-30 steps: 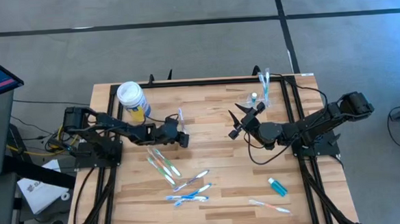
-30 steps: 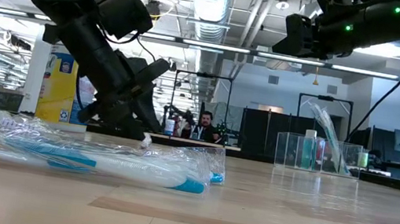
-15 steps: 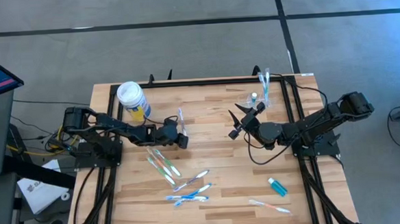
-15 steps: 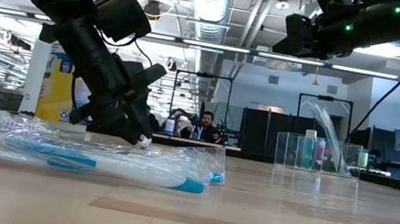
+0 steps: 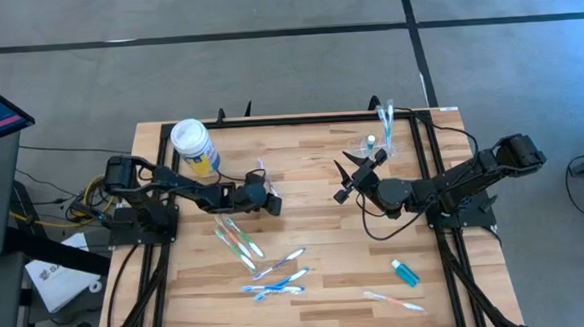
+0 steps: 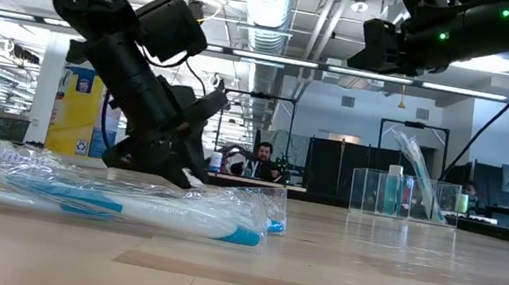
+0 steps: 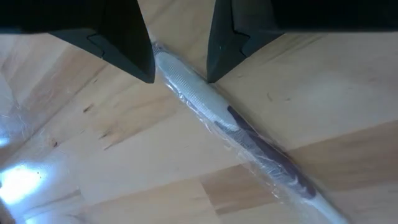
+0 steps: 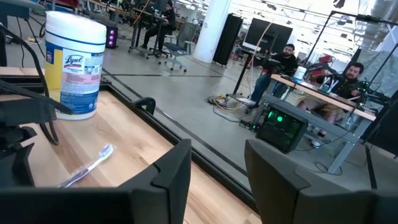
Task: Pick & Place toothbrushing station
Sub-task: Put the top purple toothbrush into the right transparent organizer
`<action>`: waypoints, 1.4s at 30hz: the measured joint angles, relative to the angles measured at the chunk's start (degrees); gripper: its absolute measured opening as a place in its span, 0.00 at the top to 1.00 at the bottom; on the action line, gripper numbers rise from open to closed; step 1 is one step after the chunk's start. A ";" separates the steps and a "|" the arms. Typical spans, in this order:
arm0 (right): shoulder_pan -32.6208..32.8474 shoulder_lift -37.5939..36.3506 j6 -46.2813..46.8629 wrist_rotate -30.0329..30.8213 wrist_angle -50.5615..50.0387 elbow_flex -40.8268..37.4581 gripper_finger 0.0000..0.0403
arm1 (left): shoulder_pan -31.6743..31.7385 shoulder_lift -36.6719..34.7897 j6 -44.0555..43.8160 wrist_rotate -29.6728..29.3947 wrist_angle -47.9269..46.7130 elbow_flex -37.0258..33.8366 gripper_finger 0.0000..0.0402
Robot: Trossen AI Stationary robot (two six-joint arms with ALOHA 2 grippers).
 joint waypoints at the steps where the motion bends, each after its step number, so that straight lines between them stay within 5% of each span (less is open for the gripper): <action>1: 0.00 0.00 0.00 0.00 -0.16 0.00 0.65 | 0.06 0.08 -0.02 0.02 -0.20 0.00 0.67; 8: 0.03 0.00 0.00 0.00 -0.52 0.00 0.67 | 1.27 0.21 1.47 0.97 -2.54 -0.06 0.97; 21: 0.04 0.00 0.00 -0.01 -0.87 0.00 0.67 | -1.92 -4.29 6.17 -2.06 -4.99 -0.52 1.00; 34: 0.16 0.00 0.82 -0.66 -0.89 0.00 0.67 | -9.01 -14.16 17.57 -12.34 -4.53 -0.39 1.00; 42: -0.42 0.00 4.21 -8.27 -0.50 0.00 0.67 | -10.25 -15.59 17.94 -13.11 -4.39 -0.28 1.00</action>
